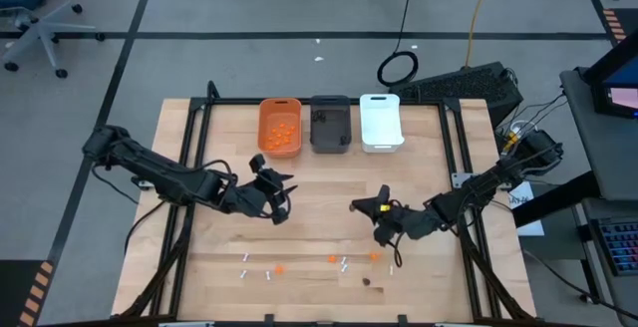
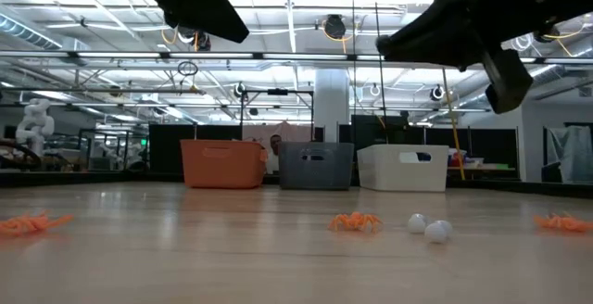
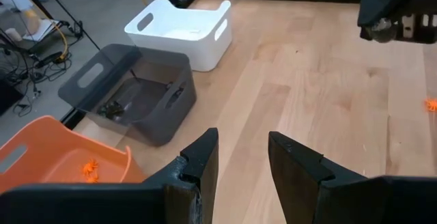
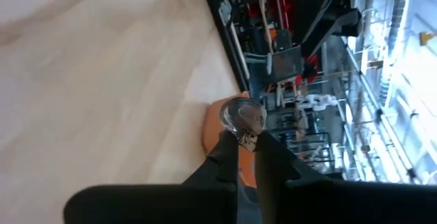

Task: Sort Halloween decoration
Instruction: Put the black skull toy into the black bin

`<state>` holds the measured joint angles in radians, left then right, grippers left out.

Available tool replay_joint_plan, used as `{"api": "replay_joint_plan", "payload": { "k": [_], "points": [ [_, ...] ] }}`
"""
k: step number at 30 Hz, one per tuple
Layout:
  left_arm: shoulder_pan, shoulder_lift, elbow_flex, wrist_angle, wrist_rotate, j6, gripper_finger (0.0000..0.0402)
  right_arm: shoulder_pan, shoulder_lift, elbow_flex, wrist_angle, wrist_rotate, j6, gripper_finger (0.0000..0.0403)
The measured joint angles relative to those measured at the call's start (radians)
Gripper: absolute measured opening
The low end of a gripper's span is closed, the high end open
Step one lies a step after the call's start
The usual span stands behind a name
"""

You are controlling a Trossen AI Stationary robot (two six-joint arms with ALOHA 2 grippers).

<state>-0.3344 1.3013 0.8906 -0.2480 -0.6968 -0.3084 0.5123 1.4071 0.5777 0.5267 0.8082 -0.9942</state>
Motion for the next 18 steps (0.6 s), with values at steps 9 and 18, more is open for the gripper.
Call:
{"api": "replay_joint_plan", "payload": {
  "k": [9, 18],
  "points": [
    [0.0, 0.022, 0.0, 0.04, 0.0, 0.007, 0.0127, -0.007, 0.0, 0.0, 0.031, -0.001, -0.141, 0.0003],
    [0.0, 0.022, 0.0, 0.06, 0.0, 0.03, 0.0127, -0.007, 0.0, 0.0, 0.031, -0.001, -0.086, 0.0004]
  ]
}}
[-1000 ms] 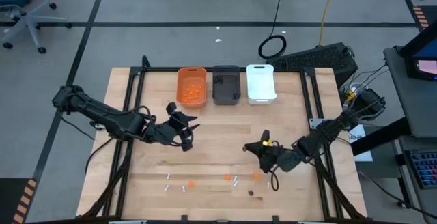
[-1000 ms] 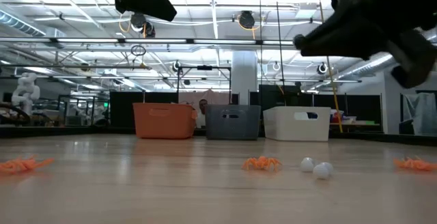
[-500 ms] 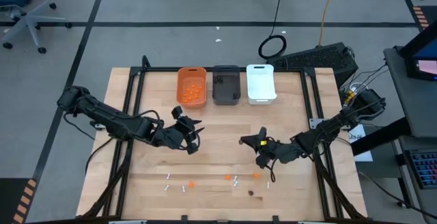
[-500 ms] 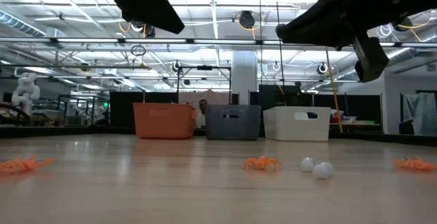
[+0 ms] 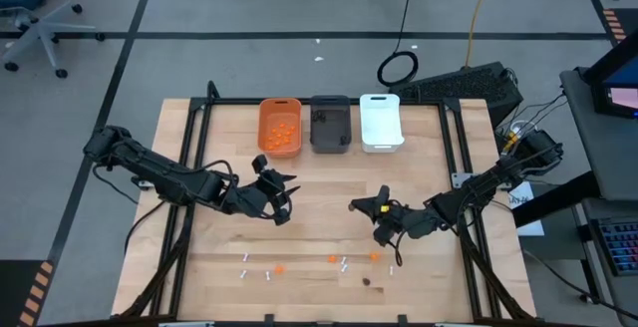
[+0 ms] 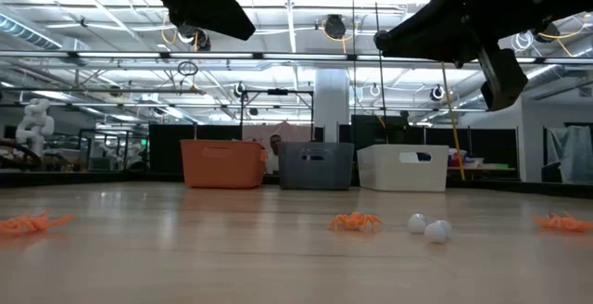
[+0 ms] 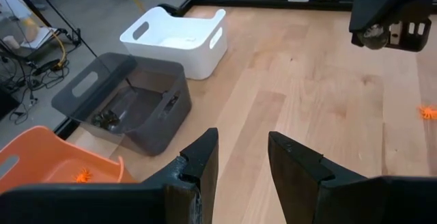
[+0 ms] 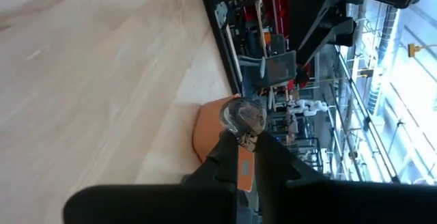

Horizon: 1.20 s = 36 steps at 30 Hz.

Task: Sort Halloween decoration
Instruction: Put the black skull toy into the black bin

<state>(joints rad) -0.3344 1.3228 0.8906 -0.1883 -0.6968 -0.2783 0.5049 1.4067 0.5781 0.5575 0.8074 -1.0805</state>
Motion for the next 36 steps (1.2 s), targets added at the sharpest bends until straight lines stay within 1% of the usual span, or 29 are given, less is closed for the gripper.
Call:
{"api": "replay_joint_plan", "payload": {
  "k": [8, 17, 25, 27, 31, 36],
  "points": [
    [0.0, 0.0, 0.0, -0.002, 0.0, -0.001, 0.0127, 0.0, 0.0, 0.0, 0.0, 0.0, 0.117, 0.0004],
    [-0.001, 0.0, 0.0, -0.003, 0.012, -0.004, 0.0127, 0.0, 0.0, 0.0, 0.0, 0.0, 0.167, 0.0004],
    [-0.016, 0.0, 0.0, -0.002, 0.012, -0.005, 0.0127, 0.0, 0.0, 0.0, 0.0, -0.001, 0.249, 0.0004],
    [-0.023, 0.0, 0.0, -0.001, 0.012, -0.005, 0.0127, -0.002, 0.0, 0.0, 0.005, -0.006, 0.291, 0.0004],
    [-0.036, 0.0, 0.0, 0.0, 0.011, -0.005, 0.0127, -0.033, 0.0, 0.0, 0.055, -0.056, 0.417, 0.0004],
    [-0.056, 0.0, 0.0, 0.0, 0.011, -0.004, 0.0127, -0.13, -0.001, 0.0, 0.096, -0.128, 0.562, 0.0004]
  ]
}}
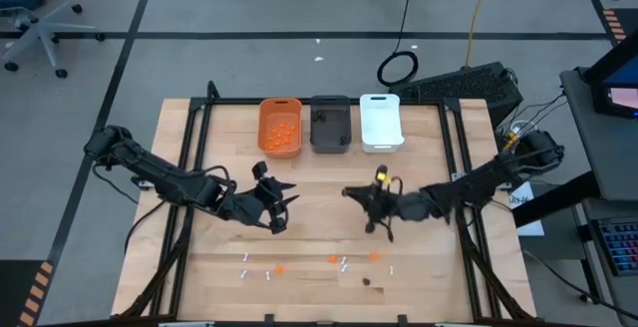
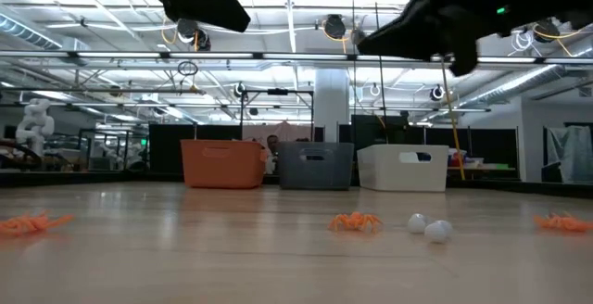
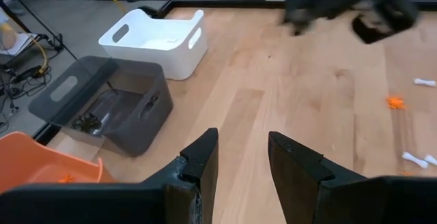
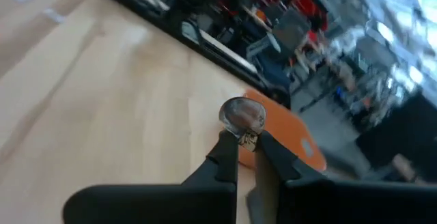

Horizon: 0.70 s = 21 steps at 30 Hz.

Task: Sort Halloween decoration
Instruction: Put the black skull toy into the black bin

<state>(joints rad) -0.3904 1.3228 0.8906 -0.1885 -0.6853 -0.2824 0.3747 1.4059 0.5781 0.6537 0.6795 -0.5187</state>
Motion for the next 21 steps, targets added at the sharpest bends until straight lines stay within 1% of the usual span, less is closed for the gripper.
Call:
{"api": "replay_joint_plan", "payload": {
  "k": [3, 8, 10, 12, 16, 18, 21],
  "points": [
    [-0.016, 0.0, 0.0, -0.003, 0.0, 0.001, 0.0127, -0.102, 0.0, 0.0, -0.003, -0.086, 0.105, 0.0004],
    [-0.038, 0.0, 0.0, -0.003, -0.006, 0.008, 0.0127, -0.307, 0.0, 0.0, -0.011, -0.317, 0.241, 0.0004],
    [-0.038, 0.0, 0.0, -0.003, -0.006, 0.008, 0.0127, -0.386, 0.0, 0.0, 0.0, -0.382, 0.296, 0.0004],
    [-0.038, 0.0, 0.0, -0.003, -0.006, 0.008, 0.0127, -0.462, 0.0, 0.003, 0.01, -0.418, 0.348, 0.0004],
    [-0.037, 0.0, 0.0, -0.003, -0.007, 0.007, 0.0127, -0.59, 0.003, 0.035, -0.016, -0.423, 0.442, 0.0004],
    [-0.037, 0.0, 0.0, 0.001, -0.007, 0.007, 0.0127, -0.642, 0.017, 0.053, -0.015, -0.43, 0.492, 0.0004],
    [-0.037, 0.0, 0.0, 0.015, -0.008, 0.001, 0.0127, -0.699, 0.055, 0.083, -0.014, -0.482, 0.533, 0.0004]
  ]
}}
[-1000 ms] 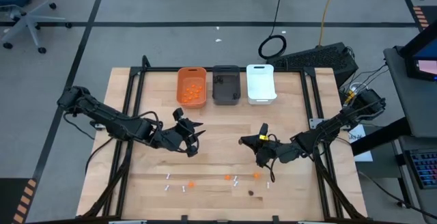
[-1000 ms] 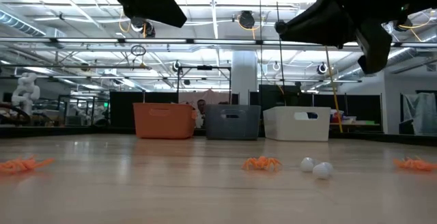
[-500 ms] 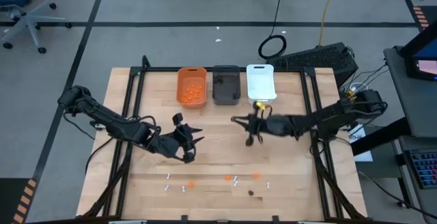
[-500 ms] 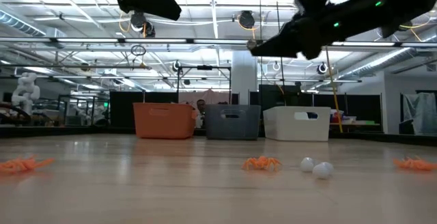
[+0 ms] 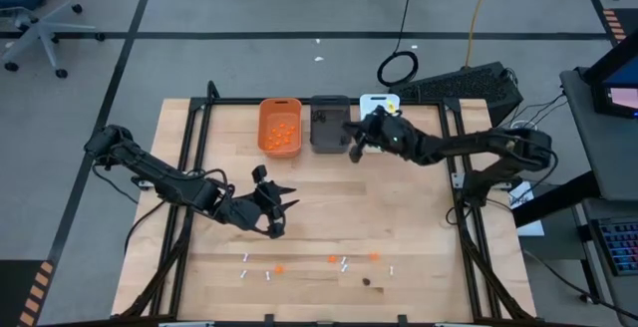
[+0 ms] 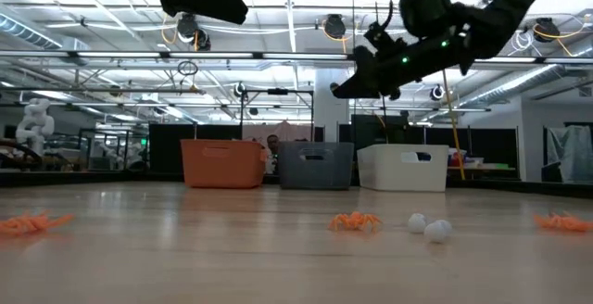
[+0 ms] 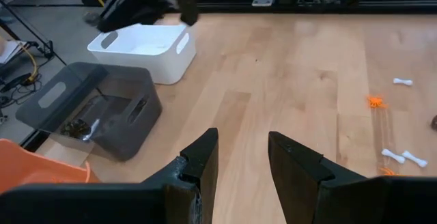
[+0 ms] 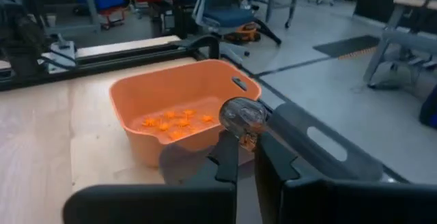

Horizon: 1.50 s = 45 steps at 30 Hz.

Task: Sort Halloween decoration
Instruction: Put the black skull toy into the black bin, then put the white bone toy into the white bin

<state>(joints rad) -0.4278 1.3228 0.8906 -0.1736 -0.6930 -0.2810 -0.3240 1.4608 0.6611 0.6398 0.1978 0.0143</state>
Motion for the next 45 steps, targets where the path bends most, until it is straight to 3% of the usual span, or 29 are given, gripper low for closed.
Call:
{"api": "replay_joint_plan", "payload": {
  "k": [9, 12, 16, 24, 29, 34, 39, 45],
  "points": [
    [0.0, 0.0, 0.0, 0.037, 0.001, -0.026, 0.0127, -0.051, 0.171, 0.089, -0.009, -0.038, 0.057, 0.0023],
    [-0.001, 0.0, 0.0, 0.043, -0.002, -0.035, 0.0127, -0.05, 0.197, 0.127, -0.055, -0.02, 0.087, 0.0059],
    [-0.007, 0.002, 0.0, 0.079, -0.027, -0.054, 0.0127, -0.05, 0.208, 0.153, -0.098, 0.11, 0.116, 0.0125],
    [-0.059, 0.074, 0.0, 0.093, -0.033, -0.08, 0.0127, 0.02, 0.08, 0.153, -0.213, 0.078, 0.07, 0.0216],
    [-0.121, 0.135, 0.0, 0.068, 0.008, -0.104, 0.0127, 0.161, -0.033, 0.147, -0.379, 0.0, 0.071, 0.0227],
    [-0.173, 0.164, 0.0, -0.006, 0.162, -0.222, 0.014, 0.399, -0.076, 0.085, -0.358, -0.018, 0.022, 0.022],
    [-0.207, 0.191, 0.0, -0.029, 0.238, -0.289, 0.0185, 0.614, -0.053, 0.063, -0.345, -0.013, -0.031, 0.0212],
    [-0.239, 0.232, 0.0, -0.033, 0.284, -0.369, 0.0249, 0.764, 0.013, 0.061, -0.322, 0.011, 0.024, 0.021]
  ]
}}
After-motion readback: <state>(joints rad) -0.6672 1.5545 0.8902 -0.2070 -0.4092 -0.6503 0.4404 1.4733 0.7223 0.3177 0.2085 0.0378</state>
